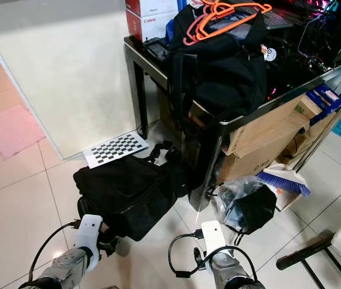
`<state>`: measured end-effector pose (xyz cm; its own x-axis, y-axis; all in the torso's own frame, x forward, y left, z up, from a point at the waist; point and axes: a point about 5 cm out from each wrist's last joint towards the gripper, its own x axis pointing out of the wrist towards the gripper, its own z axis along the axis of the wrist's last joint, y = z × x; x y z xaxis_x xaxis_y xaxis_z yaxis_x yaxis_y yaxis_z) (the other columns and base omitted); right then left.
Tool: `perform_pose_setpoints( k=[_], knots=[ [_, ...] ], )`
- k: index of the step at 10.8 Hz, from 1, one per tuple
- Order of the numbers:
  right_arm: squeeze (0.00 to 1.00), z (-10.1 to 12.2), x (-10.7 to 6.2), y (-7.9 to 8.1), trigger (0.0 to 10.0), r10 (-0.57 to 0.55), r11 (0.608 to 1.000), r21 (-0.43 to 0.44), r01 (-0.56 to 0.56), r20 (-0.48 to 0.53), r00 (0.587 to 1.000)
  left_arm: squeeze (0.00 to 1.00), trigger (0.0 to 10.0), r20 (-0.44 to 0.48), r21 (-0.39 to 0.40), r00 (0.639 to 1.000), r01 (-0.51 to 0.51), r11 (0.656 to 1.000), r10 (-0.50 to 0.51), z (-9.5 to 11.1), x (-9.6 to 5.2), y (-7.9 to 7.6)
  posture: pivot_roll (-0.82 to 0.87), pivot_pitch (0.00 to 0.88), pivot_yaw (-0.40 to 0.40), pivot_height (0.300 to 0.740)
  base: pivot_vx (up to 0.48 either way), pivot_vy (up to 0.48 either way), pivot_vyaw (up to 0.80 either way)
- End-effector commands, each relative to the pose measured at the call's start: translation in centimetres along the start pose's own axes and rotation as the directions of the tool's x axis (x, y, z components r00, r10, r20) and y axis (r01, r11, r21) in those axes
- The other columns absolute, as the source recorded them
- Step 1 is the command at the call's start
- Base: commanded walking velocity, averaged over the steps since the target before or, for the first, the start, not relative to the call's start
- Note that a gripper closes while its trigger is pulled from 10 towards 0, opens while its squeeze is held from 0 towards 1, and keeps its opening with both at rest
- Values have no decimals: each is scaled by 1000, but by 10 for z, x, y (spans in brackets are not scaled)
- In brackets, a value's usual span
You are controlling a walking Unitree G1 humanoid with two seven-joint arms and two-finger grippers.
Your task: Hang hanger
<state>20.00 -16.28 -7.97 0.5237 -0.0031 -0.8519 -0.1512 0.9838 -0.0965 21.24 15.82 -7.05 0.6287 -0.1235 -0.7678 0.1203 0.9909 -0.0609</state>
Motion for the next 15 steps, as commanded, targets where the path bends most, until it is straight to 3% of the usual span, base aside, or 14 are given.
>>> perform_pose_setpoints(
  k=[1,2,14,15],
  knots=[
    [0,124,-18,-6,10000,51,960,207,-191,538,842,0,10000,476,-34,879,38,999,-17,105,-11,-1,59,0,36,740,0,0,0],
    [0,121,-18,-12,10000,42,960,215,-181,528,848,0,10000,469,-41,883,44,998,-19,104,-10,-4,55,0,39,740,0,0,0],
    [0,121,-18,-12,10000,42,960,215,-181,528,848,0,10000,469,-41,883,44,998,-19,104,-10,-4,55,0,39,740,0,0,0],
    [0,75,-5,-12,10000,11,930,343,-134,337,941,0,10000,247,-207,968,0,978,52,68,2,2,-58,0,69,740,0,0,0]
  ],
)
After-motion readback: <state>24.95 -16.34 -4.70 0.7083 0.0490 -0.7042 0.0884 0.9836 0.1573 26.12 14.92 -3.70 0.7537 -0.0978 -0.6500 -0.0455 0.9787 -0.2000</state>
